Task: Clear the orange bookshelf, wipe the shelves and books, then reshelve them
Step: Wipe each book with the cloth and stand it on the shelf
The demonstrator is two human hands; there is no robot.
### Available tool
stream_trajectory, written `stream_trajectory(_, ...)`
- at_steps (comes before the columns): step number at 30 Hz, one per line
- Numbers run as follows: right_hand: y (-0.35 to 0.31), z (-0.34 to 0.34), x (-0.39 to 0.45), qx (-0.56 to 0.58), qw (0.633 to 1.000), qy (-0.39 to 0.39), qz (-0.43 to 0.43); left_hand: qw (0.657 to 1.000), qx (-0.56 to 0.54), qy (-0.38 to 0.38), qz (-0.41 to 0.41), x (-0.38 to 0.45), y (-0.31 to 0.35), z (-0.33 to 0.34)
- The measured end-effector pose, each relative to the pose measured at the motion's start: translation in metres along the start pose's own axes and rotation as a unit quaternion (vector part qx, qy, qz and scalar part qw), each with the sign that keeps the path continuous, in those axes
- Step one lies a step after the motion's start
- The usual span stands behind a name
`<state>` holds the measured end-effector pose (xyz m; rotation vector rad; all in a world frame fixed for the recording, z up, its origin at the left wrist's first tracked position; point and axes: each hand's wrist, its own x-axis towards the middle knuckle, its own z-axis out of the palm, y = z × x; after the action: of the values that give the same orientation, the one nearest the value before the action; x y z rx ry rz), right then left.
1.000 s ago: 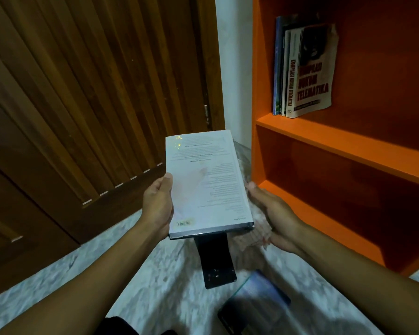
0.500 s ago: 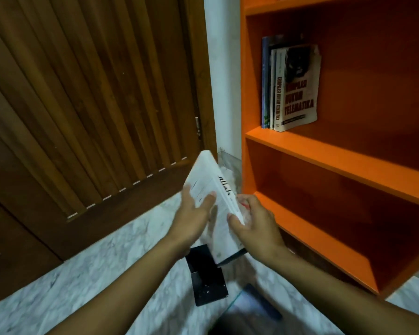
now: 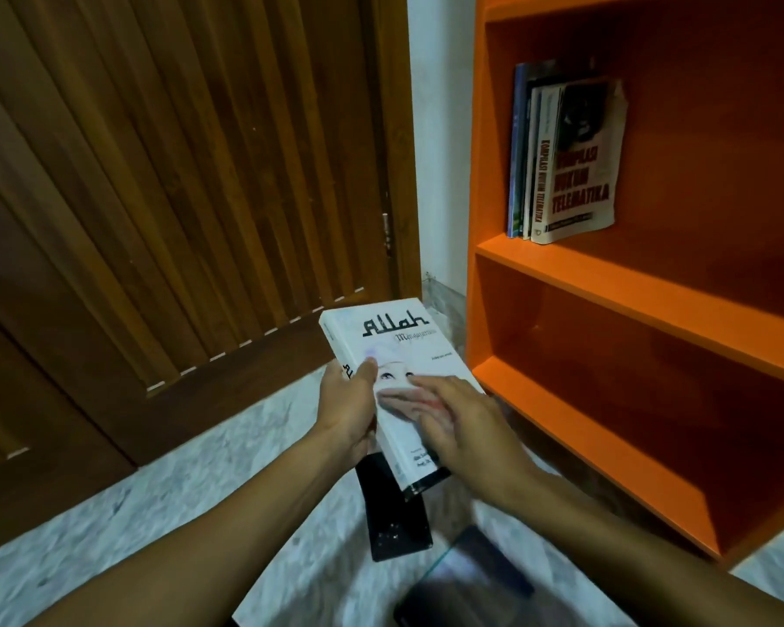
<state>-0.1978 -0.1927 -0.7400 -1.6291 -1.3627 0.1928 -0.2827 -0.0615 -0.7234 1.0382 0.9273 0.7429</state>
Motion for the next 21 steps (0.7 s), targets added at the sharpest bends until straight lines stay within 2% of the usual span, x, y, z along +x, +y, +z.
stream_trajectory(3,0.009,-0.023,0.017,0.157,0.97,0.067,0.171,0.999,0.018,-0.003,0.028,0.001,0.002,-0.004)
stream_trajectory(5,0.019,-0.04,0.029,0.264,0.909,0.132,0.294,0.999,0.039,-0.013,0.027,-0.001,0.003,-0.008)
stream_trajectory(7,0.02,-0.06,0.038,0.348,0.849,0.205,0.34,0.997,0.064,-0.041,0.015,-0.005,0.003,-0.011)
stream_trajectory(9,0.017,-0.079,0.043,0.373,0.832,0.257,0.319,0.994,0.083,-0.071,0.017,-0.011,0.002,-0.012)
stream_trajectory(10,0.017,-0.086,0.046,0.361,0.844,0.273,0.288,0.992,0.088,-0.087,0.02,-0.013,0.001,-0.013)
stream_trajectory(12,0.016,-0.093,0.048,0.268,0.892,0.292,0.218,0.987,0.102,-0.123,0.025,-0.021,0.0,-0.011)
stream_trajectory(13,0.017,-0.092,0.047,0.194,0.923,0.278,0.183,0.984,0.109,-0.139,0.027,-0.024,0.0,-0.009)
stream_trajectory(15,0.02,-0.086,0.043,0.034,0.974,0.196,0.113,0.978,0.116,-0.174,0.029,-0.031,0.0,-0.004)
stream_trajectory(16,0.023,-0.081,0.04,-0.058,0.984,0.139,0.091,0.975,0.114,-0.187,0.029,-0.034,0.0,-0.002)
stream_trajectory(18,0.025,-0.072,0.031,-0.213,0.974,0.06,0.046,0.974,0.104,-0.197,0.028,-0.038,0.002,0.001)
stream_trajectory(21,0.025,-0.063,0.022,-0.257,0.966,0.029,-0.018,0.978,0.091,-0.184,0.024,-0.036,0.004,0.0)
